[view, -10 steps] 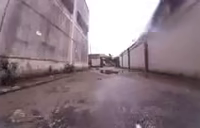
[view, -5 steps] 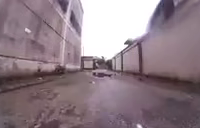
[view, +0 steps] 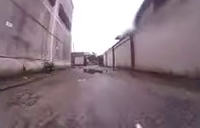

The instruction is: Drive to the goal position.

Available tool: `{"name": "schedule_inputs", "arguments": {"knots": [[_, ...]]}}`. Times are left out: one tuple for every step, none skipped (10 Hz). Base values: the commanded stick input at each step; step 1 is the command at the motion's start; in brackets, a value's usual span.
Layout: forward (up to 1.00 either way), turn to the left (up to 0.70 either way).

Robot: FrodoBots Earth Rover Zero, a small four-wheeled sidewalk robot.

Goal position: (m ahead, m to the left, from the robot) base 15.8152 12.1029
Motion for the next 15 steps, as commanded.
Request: {"name": "schedule_inputs", "arguments": {"knots": [[0.70,0.12],[0.70,0.12],[0.70,0.12],[0.70,0.12],[0.70,0.12],[0.70,0.12],[0.70,0.12],[0.70,0.12],[0.70,0.12],[0.70,0.12],[0.70,0.12],[0.70,0.12],[0.70,0.12],[0.70,0.12],[0.70,0.12]]}}
